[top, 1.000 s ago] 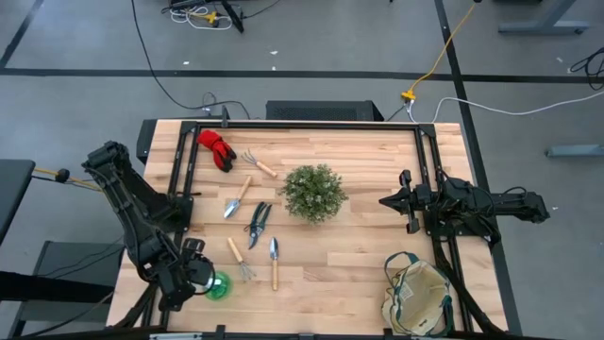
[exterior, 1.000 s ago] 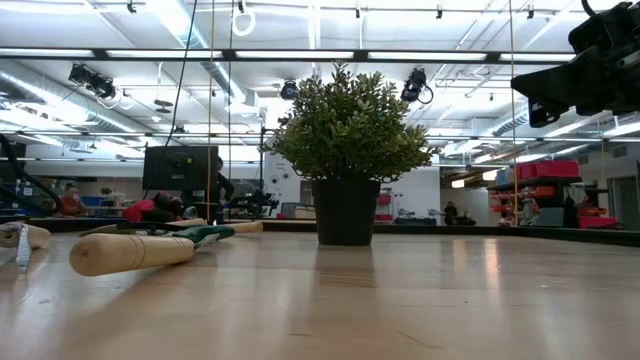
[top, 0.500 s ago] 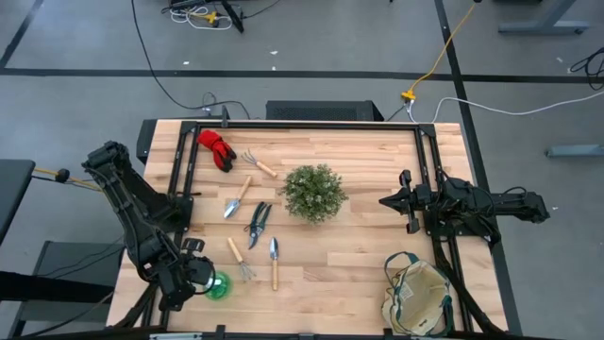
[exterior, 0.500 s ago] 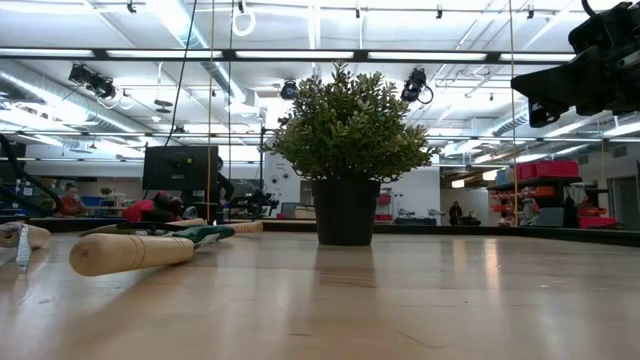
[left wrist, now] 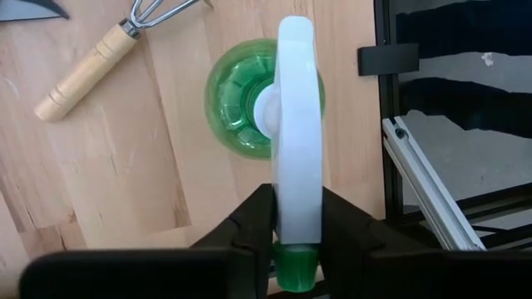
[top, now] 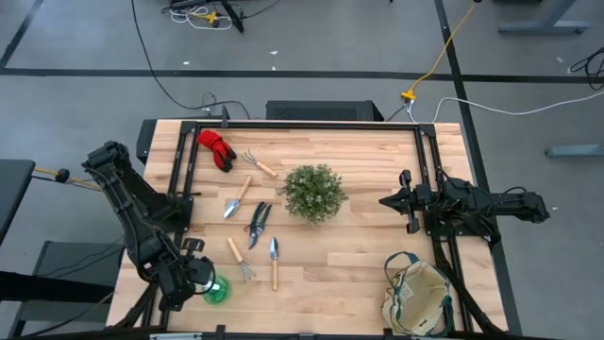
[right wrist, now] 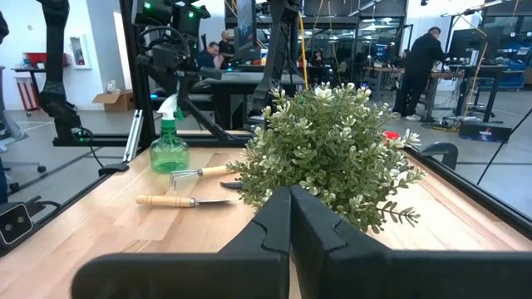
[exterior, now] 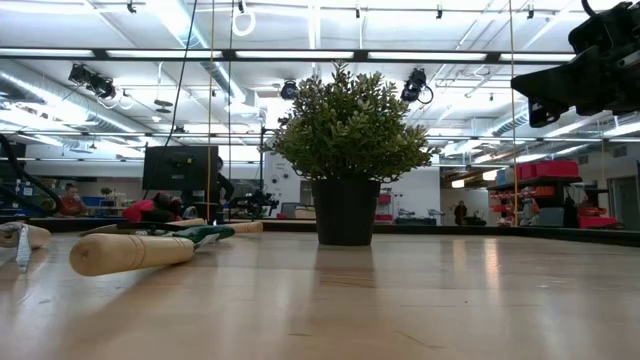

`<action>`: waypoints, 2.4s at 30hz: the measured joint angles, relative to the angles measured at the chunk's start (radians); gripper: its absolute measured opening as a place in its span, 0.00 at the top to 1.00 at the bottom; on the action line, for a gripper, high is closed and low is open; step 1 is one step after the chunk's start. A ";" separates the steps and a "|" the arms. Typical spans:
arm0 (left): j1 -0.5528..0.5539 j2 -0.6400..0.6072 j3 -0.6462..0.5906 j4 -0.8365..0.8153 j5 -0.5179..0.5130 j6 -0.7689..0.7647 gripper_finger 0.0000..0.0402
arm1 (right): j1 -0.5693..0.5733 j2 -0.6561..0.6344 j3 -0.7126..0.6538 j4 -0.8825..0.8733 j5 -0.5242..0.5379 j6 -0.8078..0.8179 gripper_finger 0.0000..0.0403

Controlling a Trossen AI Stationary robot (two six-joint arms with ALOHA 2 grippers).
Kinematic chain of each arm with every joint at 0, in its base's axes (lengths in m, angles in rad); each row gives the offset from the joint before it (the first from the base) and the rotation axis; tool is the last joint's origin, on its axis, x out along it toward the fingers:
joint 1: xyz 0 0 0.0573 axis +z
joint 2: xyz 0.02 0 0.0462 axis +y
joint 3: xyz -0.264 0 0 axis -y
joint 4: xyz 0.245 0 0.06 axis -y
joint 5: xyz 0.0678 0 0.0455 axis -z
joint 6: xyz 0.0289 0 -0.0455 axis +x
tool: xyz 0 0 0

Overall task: Pick & Place Garden tools in Gardening bag
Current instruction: Put the green spray bottle into the white gardening bag

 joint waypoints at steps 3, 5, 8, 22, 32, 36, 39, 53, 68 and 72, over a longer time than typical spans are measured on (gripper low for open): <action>0.000 0.000 0.000 0.000 0.000 0.000 0.81 | 0.000 0.000 0.000 0.000 0.000 0.000 0.97; 0.000 0.000 0.000 0.000 0.000 0.000 0.81 | 0.000 0.000 0.000 0.000 0.000 0.000 0.97; 0.000 0.000 0.000 0.000 0.000 0.000 0.80 | 0.000 0.000 0.000 0.000 0.000 0.000 0.97; 0.000 -0.004 0.001 -0.004 0.025 0.011 0.83 | 0.000 0.000 0.000 0.000 0.000 0.000 0.97; 0.001 -0.005 0.066 -0.050 0.080 0.045 0.83 | 0.000 0.000 0.000 0.000 0.000 0.000 0.97; 0.004 -0.005 0.111 -0.097 0.072 0.072 0.83 | 0.000 0.000 0.000 0.000 0.000 0.000 0.97; 0.017 -0.005 0.143 -0.130 0.070 0.088 0.83 | 0.000 0.000 0.000 0.000 0.000 0.000 0.97; 0.115 -0.006 0.216 -0.164 0.037 0.229 0.83 | 0.000 0.000 0.000 0.000 0.000 0.000 0.97; 0.256 -0.006 0.216 -0.145 0.020 0.395 0.82 | 0.000 0.000 0.000 0.000 0.000 0.000 0.97; 0.293 -0.006 0.216 -0.113 0.019 0.442 0.83 | 0.000 0.000 0.000 0.000 0.000 0.000 0.97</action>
